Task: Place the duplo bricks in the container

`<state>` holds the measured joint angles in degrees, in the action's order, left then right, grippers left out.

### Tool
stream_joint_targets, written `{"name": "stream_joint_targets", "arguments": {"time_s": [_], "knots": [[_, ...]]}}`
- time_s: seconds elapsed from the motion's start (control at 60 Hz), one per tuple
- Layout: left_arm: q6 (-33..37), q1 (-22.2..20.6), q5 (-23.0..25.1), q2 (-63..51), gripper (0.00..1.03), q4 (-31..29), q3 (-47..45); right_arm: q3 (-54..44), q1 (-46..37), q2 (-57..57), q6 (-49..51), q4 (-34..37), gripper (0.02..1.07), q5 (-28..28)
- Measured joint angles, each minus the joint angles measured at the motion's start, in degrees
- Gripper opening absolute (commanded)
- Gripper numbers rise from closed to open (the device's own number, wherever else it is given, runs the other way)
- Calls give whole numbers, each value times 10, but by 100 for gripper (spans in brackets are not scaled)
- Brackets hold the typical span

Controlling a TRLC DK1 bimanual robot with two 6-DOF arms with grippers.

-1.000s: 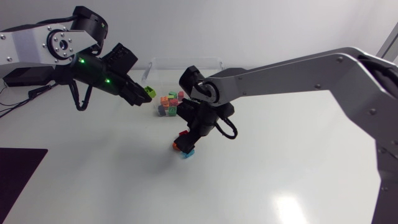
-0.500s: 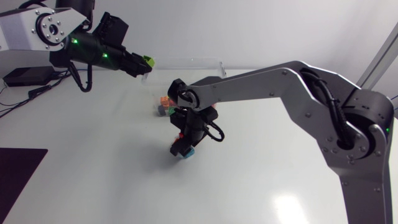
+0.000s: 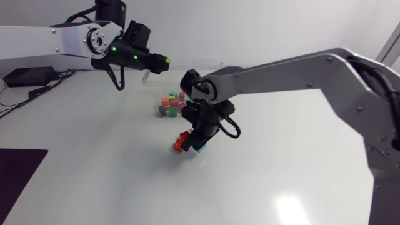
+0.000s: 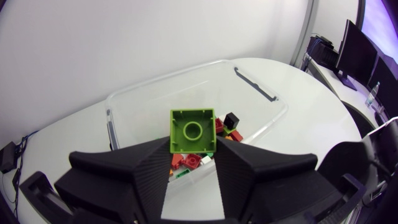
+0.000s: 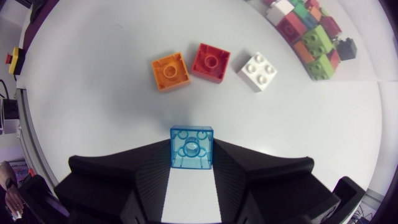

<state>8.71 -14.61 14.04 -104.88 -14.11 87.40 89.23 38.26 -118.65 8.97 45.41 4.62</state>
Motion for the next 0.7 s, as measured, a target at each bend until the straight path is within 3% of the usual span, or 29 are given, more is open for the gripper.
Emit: {"name": "stream_joint_targets", "arguments": {"time_s": [0.1, 0.15, 0.25, 0.3, 0.517, 0.7], "knots": [[-12, -5, -16, -22, 44, 13, 23, -19, -14, 47, 0, -2, 33, 0], [-15, -7, -28, -33, 51, 19, 35, -24, -21, 66, 0, -2, 33, 0], [-19, -13, -50, -49, 88, 25, 54, -28, -36, 100, 2, -2, 33, 0], [-22, -16, -56, -54, 97, 26, 57, -28, -45, 113, 3, -2, 33, 0], [-23, -31, -86, -52, 98, 12, 57, -4, -82, 138, 17, 11, 33, 0], [-20, -34, -119, 0, 98, -87, 38, 68, -101, 137, 18, 11, 33, 7]]}}
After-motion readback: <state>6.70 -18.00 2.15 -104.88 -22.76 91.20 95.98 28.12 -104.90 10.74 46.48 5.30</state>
